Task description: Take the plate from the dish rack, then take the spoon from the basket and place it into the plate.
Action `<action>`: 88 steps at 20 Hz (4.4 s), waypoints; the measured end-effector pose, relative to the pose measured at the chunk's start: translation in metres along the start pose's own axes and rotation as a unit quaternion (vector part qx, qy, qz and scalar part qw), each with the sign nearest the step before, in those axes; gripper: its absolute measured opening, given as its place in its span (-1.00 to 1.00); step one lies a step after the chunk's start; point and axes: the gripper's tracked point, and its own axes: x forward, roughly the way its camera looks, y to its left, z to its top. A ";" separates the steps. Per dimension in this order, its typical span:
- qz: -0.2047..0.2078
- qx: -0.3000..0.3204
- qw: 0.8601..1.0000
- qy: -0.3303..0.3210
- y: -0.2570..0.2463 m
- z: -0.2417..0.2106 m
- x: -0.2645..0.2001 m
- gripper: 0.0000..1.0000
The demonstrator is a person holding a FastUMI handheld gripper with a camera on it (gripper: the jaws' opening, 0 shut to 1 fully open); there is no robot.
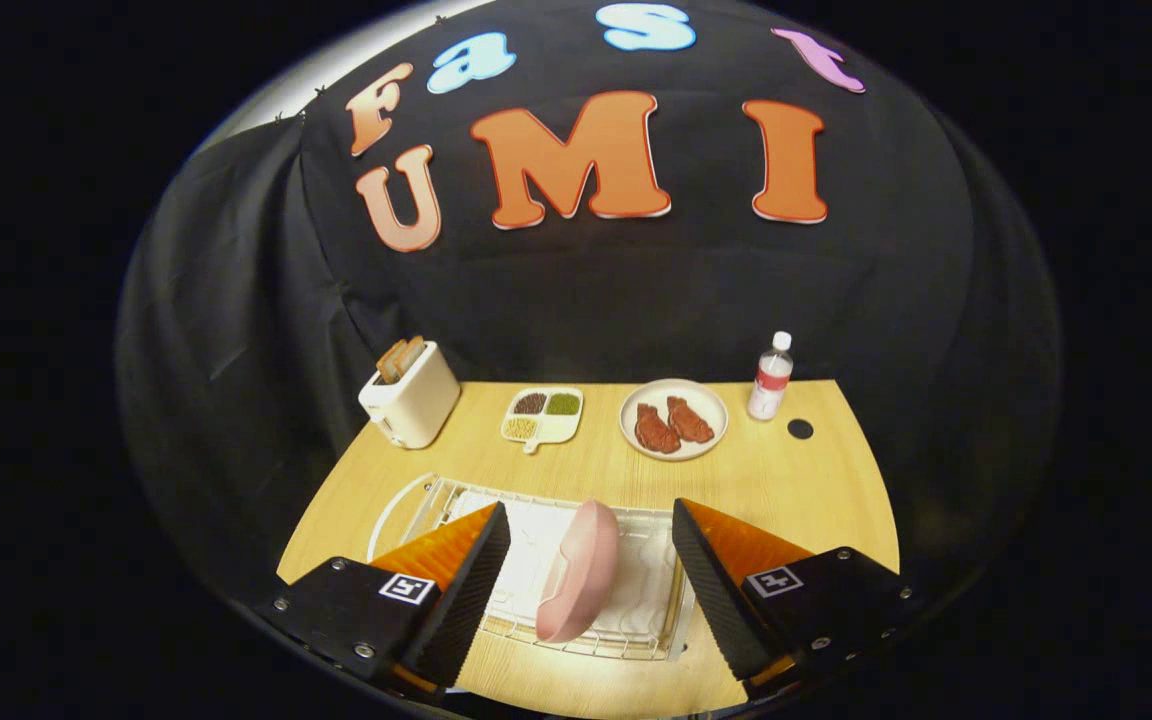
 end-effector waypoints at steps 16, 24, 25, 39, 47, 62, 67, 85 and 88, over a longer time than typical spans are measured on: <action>-0.034 0.020 0.969 0.243 -0.002 -0.090 0.079 0.54; -0.063 0.035 0.955 0.289 -0.002 -0.114 0.097 -0.20; -0.067 0.035 0.954 0.290 -0.002 -0.115 0.100 -0.22; -0.177 0.024 0.951 0.253 -0.019 -0.101 0.081 -0.47; -0.178 0.045 0.958 0.220 -0.016 -0.085 0.054 -0.52; -0.037 0.066 0.978 0.194 -0.033 -0.132 -0.028 -0.53; -0.006 0.087 0.974 0.209 -0.035 -0.177 -0.044 -0.52; 0.043 0.125 0.954 0.270 -0.033 -0.299 -0.023 -0.52; 0.039 0.137 0.950 0.278 -0.038 -0.310 -0.020 -0.52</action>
